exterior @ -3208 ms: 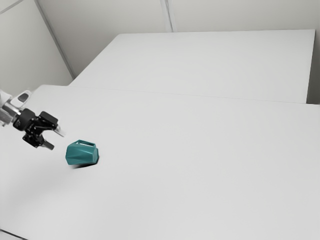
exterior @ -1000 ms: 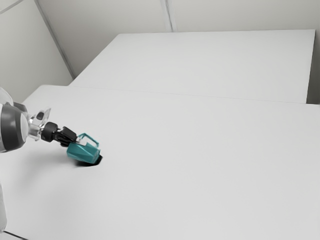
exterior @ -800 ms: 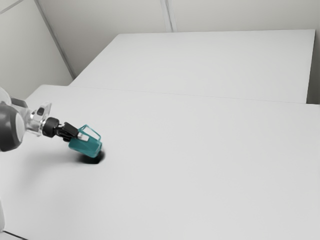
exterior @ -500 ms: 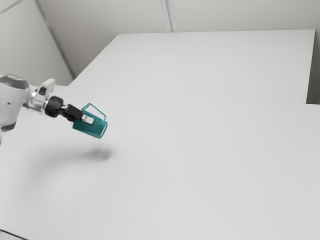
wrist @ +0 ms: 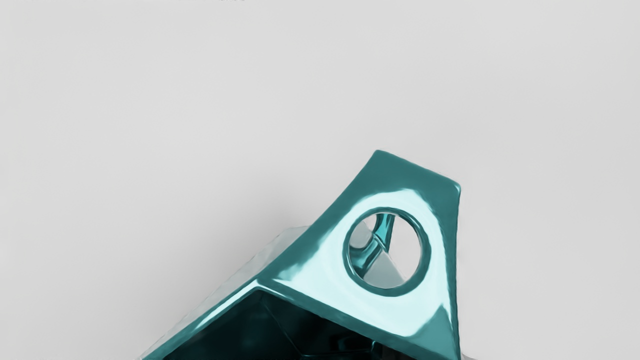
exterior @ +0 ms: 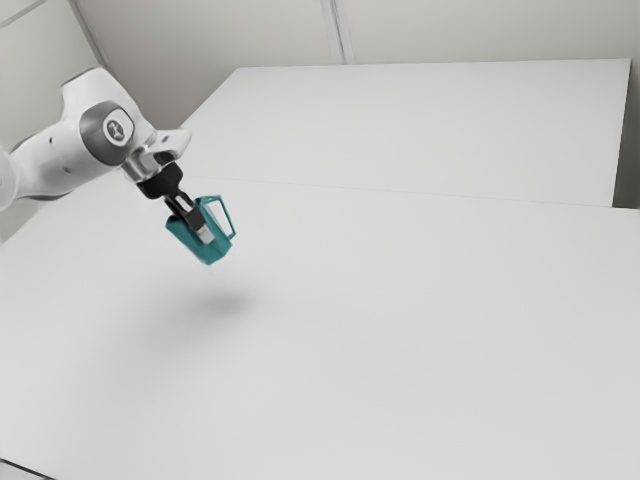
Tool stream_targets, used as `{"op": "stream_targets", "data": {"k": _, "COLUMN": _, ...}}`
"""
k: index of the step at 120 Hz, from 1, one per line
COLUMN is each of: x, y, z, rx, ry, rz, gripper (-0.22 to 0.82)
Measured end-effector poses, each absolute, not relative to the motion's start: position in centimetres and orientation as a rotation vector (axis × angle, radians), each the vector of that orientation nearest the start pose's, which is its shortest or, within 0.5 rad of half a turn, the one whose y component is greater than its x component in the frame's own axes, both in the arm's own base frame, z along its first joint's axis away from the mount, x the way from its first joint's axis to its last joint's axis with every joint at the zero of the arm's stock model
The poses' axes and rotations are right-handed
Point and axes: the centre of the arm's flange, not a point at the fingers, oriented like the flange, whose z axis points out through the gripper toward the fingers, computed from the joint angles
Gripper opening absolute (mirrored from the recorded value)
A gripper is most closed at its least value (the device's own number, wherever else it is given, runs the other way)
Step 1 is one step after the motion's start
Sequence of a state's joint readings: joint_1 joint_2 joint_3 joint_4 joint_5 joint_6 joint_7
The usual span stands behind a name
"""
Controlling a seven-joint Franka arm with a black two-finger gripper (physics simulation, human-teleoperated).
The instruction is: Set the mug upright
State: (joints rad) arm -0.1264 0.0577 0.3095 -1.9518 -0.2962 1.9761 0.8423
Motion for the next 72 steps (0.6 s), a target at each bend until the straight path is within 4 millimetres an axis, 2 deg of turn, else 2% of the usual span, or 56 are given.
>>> {"op": "stream_targets", "data": {"k": 16, "x": 57.0, "y": 6.7, "z": 44.9, "rx": -3.169, "ry": 0.861, "rz": -0.157, "gripper": -0.18}}
{"op": "stream_targets", "data": {"k": 45, "x": 58.0, "y": 4.9, "z": 44.5, "rx": -3.125, "ry": 0.755, "rz": -0.176, "gripper": -0.18}}
{"op": "stream_targets", "data": {"k": 72, "x": 58.6, "y": 3.3, "z": 43.0, "rx": -3.142, "ry": 0.663, "rz": -0.149, "gripper": -0.18}}
